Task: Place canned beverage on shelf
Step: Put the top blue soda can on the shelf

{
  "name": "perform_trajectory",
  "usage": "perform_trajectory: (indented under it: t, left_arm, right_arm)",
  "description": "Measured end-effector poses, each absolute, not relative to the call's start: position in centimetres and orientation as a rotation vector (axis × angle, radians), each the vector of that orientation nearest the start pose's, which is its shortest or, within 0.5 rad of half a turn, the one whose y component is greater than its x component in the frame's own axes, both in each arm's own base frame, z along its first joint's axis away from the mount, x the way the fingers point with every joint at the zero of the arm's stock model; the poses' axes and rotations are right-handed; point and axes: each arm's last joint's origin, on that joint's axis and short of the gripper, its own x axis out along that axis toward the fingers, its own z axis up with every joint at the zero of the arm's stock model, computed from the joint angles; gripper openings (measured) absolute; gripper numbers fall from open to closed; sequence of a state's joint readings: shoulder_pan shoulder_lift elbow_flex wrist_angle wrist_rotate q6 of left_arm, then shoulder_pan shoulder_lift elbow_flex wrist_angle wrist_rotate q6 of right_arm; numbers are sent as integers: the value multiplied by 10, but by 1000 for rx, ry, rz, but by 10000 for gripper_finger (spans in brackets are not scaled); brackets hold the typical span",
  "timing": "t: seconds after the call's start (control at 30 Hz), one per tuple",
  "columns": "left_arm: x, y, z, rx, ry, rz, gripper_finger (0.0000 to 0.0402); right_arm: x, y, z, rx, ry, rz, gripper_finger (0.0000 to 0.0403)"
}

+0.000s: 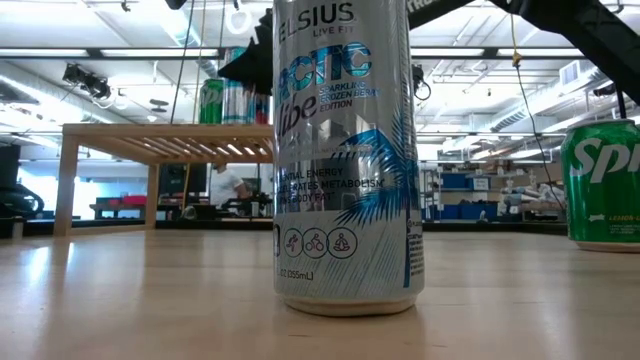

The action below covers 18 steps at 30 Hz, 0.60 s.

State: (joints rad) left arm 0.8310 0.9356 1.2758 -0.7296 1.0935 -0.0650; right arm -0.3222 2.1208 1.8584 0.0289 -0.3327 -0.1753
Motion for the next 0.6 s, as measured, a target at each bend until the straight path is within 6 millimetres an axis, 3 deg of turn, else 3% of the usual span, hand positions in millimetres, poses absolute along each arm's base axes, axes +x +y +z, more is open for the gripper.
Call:
perform_trajectory:
  t: [0.6]
  left_arm:
    - [120, 93, 424, -386, 232, -250, 314]
  right_arm:
    - [477, -138, 316, -123, 205, -47, 300]
